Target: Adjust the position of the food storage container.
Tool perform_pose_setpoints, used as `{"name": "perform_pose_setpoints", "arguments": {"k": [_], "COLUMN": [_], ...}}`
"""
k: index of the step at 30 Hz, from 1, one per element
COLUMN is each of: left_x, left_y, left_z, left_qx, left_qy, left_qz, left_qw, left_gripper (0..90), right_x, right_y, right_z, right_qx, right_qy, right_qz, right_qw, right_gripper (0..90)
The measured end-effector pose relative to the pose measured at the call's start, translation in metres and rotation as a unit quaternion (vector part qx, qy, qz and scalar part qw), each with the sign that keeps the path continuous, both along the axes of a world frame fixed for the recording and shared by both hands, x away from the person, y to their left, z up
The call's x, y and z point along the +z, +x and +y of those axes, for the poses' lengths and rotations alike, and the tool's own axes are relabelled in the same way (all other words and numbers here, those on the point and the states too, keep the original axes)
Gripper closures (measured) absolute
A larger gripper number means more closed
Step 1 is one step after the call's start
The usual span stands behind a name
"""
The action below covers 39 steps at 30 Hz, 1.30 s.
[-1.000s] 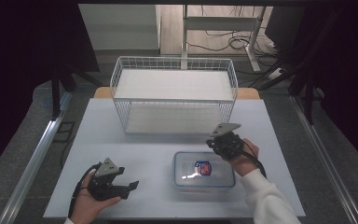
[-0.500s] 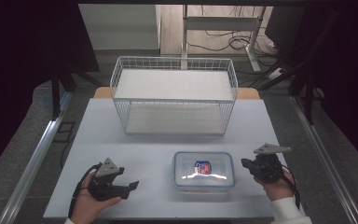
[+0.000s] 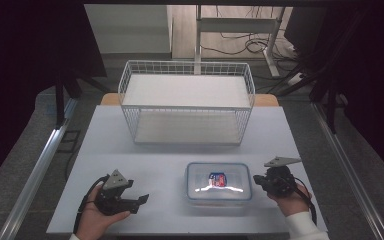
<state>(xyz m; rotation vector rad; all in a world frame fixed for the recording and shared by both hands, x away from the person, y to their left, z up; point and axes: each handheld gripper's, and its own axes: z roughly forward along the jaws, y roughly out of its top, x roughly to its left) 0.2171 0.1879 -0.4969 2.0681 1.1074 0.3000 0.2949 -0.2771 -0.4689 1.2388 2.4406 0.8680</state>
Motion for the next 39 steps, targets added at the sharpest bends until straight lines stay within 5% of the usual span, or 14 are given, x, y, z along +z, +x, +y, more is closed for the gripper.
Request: {"name": "perform_pose_setpoints", "arguments": {"k": [18, 32, 39], "left_x": [0.0, 0.002, 0.002], "left_y": [0.001, 0.002, 0.001], "left_z": [0.0, 0.006, 0.007], "left_qx": [0.0, 0.008, 0.013], "left_qy": [0.0, -0.002, -0.007], "left_qz": [0.0, -0.004, -0.007], "left_qw": [1.0, 1.0, 0.9999], "left_gripper": [24.5, 24.5, 24.5], "right_x": [0.0, -0.006, -0.007], "right_y": [-0.001, 0.002, 0.006], "right_z": [0.014, 0.065, 0.074], "right_qx": [0.01, 0.075, 0.09], "right_qy": [0.001, 0.004, 0.005], "right_qz": [-0.001, 0.012, 0.008], "right_qw": [0.9999, 0.9971, 0.9959], "right_gripper": [88.9, 88.8, 88.9]}}
